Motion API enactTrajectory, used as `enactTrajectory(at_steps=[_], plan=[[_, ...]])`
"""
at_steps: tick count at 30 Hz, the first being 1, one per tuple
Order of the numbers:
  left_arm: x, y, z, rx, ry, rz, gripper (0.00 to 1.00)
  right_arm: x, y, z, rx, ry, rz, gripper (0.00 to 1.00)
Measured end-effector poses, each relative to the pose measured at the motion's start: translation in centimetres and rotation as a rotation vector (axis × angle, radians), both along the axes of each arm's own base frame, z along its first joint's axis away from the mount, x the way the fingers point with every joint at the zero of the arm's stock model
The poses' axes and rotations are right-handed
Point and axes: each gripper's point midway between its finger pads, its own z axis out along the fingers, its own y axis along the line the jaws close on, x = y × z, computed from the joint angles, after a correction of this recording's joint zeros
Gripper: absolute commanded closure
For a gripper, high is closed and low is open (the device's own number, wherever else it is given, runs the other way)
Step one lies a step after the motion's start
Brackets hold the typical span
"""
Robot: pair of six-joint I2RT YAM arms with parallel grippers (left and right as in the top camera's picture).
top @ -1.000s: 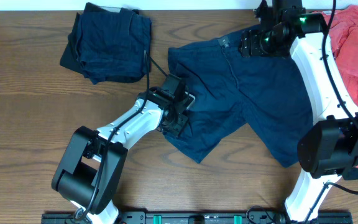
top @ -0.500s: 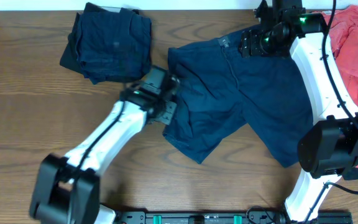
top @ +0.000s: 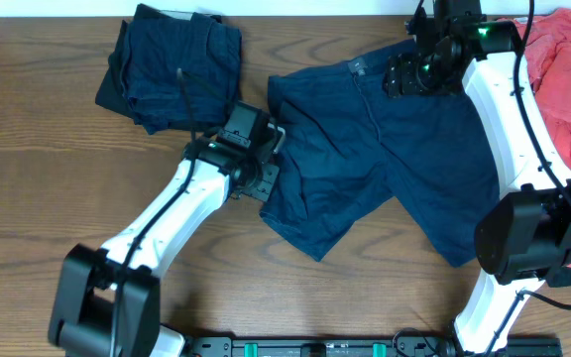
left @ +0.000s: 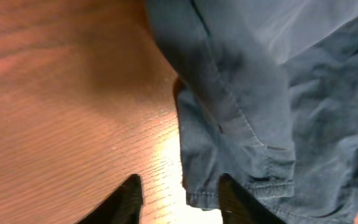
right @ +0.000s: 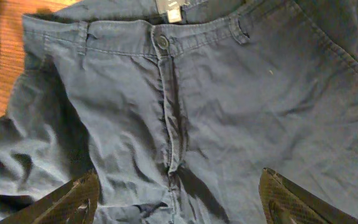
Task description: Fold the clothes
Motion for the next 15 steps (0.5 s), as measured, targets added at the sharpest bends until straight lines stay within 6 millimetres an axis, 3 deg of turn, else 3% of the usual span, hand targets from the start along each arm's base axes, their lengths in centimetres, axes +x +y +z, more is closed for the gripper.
enactTrajectory(at_steps=[7, 15], plan=[[-0.6, -0.8, -3.2, 0.006, 0.075, -0.119, 0.41, -0.2, -0.3, -0.1, -0.017, 0.008, -0.003, 0.19], [-1.1, -3.1, -3.2, -0.108, 0.086, -0.218, 0.41, 0.0, -0.3, -0.1, -0.014, 0.002, -0.007, 0.18]])
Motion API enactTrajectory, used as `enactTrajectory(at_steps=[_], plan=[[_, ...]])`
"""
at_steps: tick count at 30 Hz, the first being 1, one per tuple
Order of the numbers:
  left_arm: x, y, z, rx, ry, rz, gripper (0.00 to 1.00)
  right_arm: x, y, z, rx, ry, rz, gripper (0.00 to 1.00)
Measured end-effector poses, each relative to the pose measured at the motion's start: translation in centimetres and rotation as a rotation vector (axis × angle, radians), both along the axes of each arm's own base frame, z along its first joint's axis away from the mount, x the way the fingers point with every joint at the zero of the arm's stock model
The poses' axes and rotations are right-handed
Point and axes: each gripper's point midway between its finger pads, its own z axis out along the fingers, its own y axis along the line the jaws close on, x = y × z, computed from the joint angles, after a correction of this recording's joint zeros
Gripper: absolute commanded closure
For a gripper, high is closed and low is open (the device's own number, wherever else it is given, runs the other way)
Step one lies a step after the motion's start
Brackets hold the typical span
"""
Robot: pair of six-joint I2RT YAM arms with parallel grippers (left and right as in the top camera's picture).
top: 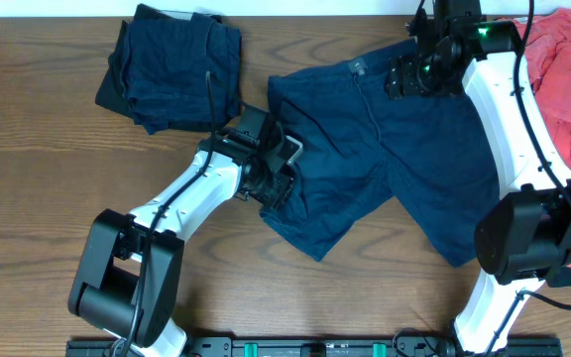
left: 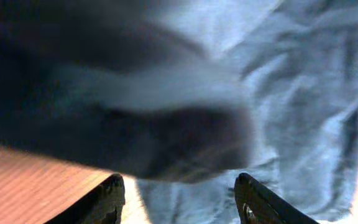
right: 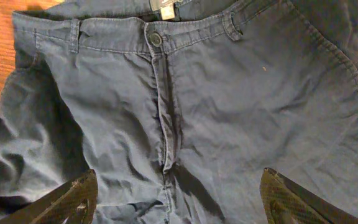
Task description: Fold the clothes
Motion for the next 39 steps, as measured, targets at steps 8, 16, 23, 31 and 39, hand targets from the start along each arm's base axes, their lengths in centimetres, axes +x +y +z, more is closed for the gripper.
enactTrajectory(at_steps=[8, 16, 23, 31, 39], plan=[[-1.6, -2.5, 0.5, -0.076, 0.02, -0.099, 0.41, 0.0, 0.3, 0.1, 0.019, 0.002, -0.001, 0.18], [-2.4, -3.1, -0.6, -0.036, 0.024, -0.16, 0.63, -0.1, 0.6, 0.1, 0.022, 0.002, 0.005, 0.18], [0.3, -1.7, -1.8, 0.034, -0.029, -0.033, 0.94, 0.1, 0.9, 0.2, 0.024, -0.008, 0.01, 0.18], [1.8, 0.6, -1.7, 0.069, -0.013, 0.171, 0.94, 0.5, 0.9, 0.3, 0.026, -0.025, 0.011, 0.18], [2.2, 2.7, 5.5, 0.063, -0.164, 0.286, 0.94, 0.6, 0.9, 0.4, 0.026, -0.031, 0.012, 0.17]])
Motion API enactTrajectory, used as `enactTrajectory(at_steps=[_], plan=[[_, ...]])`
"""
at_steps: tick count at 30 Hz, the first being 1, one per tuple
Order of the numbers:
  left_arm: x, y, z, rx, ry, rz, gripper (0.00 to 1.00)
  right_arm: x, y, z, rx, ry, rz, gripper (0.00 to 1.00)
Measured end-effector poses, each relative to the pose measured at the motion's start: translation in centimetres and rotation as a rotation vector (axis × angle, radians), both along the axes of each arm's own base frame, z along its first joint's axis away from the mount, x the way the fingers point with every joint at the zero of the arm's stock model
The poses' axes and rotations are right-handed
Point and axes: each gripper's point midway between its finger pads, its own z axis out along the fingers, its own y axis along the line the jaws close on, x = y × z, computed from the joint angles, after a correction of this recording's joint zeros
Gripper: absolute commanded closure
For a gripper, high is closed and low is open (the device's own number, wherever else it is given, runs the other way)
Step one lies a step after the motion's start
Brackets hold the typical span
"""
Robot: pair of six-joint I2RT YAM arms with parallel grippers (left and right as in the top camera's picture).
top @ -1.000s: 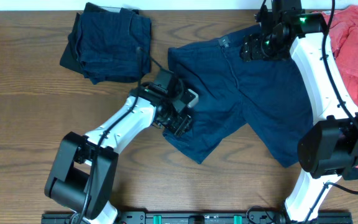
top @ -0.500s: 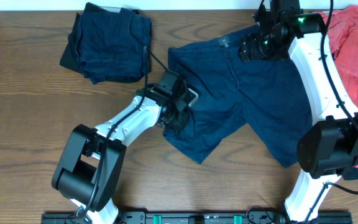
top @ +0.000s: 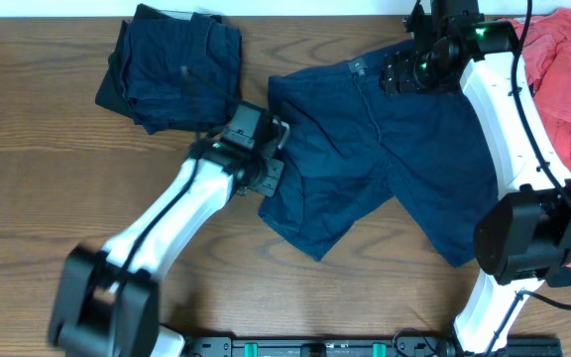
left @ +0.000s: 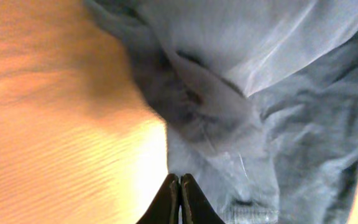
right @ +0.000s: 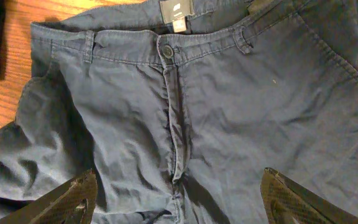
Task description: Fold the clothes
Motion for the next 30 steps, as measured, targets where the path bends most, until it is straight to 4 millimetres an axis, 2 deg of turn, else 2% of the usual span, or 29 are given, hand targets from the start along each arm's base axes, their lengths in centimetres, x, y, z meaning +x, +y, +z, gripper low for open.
enactTrajectory(at_steps=[5, 8, 10, 11, 14, 19, 24, 27, 30], plan=[[0.3, 3.4, 4.0, 0.049, -0.113, 0.092, 0.94, 0.0, 0.0, 0.0, 0.0, 0.001, 0.0, 0.17], [0.5, 4.4, 4.7, 0.061, -0.136, 0.124, 0.94, 0.0, 0.0, 0.0, 0.0, 0.001, 0.0, 0.17], [0.5, 4.0, 4.4, 0.048, -0.122, 0.112, 0.84, 0.0, 0.0, 0.0, 0.0, 0.002, 0.0, 0.17], [0.5, 3.6, 4.1, 0.038, -0.112, 0.101, 0.78, -0.1, 0.0, 0.0, -0.001, 0.003, 0.0, 0.17], [0.7, 2.4, 2.7, 0.012, -0.076, 0.079, 0.69, -0.1, 0.0, 0.0, -0.001, 0.004, 0.001, 0.17], [1.1, 0.3, -1.7, 0.014, 0.013, 0.04, 0.64, -0.4, -0.1, -0.2, -0.007, 0.015, 0.011, 0.16], [0.0, -1.5, -6.3, 0.057, 0.109, -0.017, 0.57, -0.6, -0.1, -0.3, -0.01, 0.023, 0.015, 0.16], [-0.5, -2.6, -7.9, 0.073, 0.125, -0.074, 0.48, -0.5, -0.1, -0.2, -0.01, 0.02, 0.015, 0.15], [-1.0, -3.2, -8.4, 0.084, 0.133, -0.123, 0.44, -0.4, -0.1, -0.2, -0.009, 0.014, 0.014, 0.15]])
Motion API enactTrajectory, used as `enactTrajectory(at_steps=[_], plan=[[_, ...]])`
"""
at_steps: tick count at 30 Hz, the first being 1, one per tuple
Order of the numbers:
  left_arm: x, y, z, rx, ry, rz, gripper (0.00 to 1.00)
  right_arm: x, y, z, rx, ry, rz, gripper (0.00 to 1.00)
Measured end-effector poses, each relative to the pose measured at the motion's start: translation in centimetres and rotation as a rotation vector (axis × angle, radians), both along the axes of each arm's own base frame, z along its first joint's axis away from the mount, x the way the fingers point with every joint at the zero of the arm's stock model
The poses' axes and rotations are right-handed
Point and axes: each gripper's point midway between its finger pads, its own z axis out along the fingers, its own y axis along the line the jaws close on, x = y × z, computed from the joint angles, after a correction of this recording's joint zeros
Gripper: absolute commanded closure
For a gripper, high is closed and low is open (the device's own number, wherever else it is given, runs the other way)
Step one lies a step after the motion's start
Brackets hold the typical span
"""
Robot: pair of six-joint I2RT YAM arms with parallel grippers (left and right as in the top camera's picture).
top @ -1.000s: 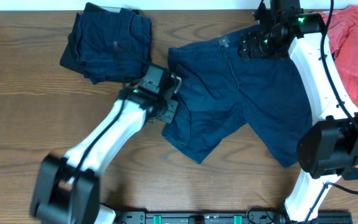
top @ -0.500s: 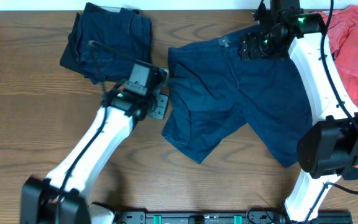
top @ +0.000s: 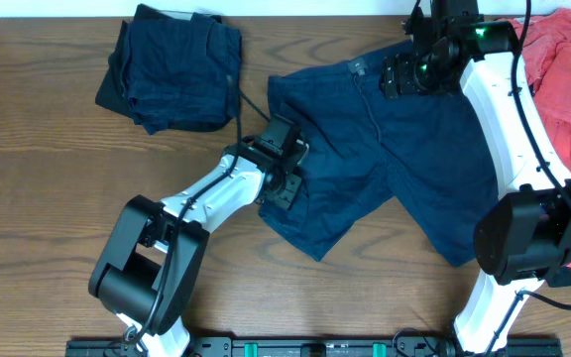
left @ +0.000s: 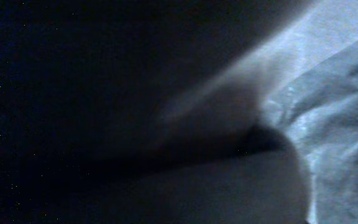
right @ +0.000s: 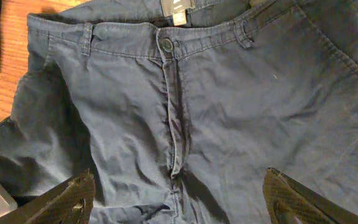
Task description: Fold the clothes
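Navy shorts (top: 404,159) lie spread front-up on the table, waistband at the back, button and fly in the right wrist view (right: 166,45). My left gripper (top: 284,178) is low on the shorts' left leg near its outer edge. Its camera is nearly black, with only pale cloth (left: 347,124) at the right, and its fingers are hidden. My right gripper (top: 419,71) hangs open above the waistband with nothing between its fingers (right: 73,196).
A folded pile of dark navy clothes (top: 171,64) sits at the back left. A red garment (top: 563,69) lies bunched at the back right, beside the right arm. Bare wooden table (top: 48,198) spreads to the left and front.
My left gripper has moved right, from the outer edge of the left leg onto the cloth. Its view went from lit cloth and table to almost black. The right gripper barely shifted.
At first my left gripper was open at the left leg's outer hem, over the table edge of the cloth. Then it stood open further onto the leg. Later it was shut back at the edge, and now it is buried in the leg's cloth. The right gripper stayed open over the waistband.
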Motion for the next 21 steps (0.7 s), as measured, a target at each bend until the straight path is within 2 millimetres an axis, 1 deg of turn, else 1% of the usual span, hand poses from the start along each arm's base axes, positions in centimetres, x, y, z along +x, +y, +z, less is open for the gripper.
enactTrajectory(at_steps=[4, 8, 11, 16, 19, 21], plan=[[0.1, -0.3, 0.1, -0.004, -0.01, -0.022, 0.39, 0.3, 0.0, 0.1, 0.002, -0.014, 0.0, 0.14], [0.0, -0.3, 0.3, -0.005, -0.012, -0.032, 0.28, 0.5, 0.1, 0.2, 0.003, -0.02, 0.0, 0.13], [0.3, -0.7, 1.1, -0.019, -0.041, -0.045, 0.19, 0.4, 0.1, 0.2, 0.003, -0.02, 0.0, 0.13], [2.2, -3.0, 3.4, -0.101, -0.154, -0.03, 0.19, 0.4, 0.1, 0.2, 0.002, -0.019, 0.0, 0.11], [3.0, -4.2, 3.9, -0.147, -0.182, 0.015, 0.19, 0.3, 0.0, 0.1, -0.001, -0.014, 0.005, 0.11], [3.6, -4.8, 3.8, -0.179, -0.187, 0.066, 0.19, 0.3, 0.0, 0.1, -0.003, -0.014, 0.01, 0.11]])
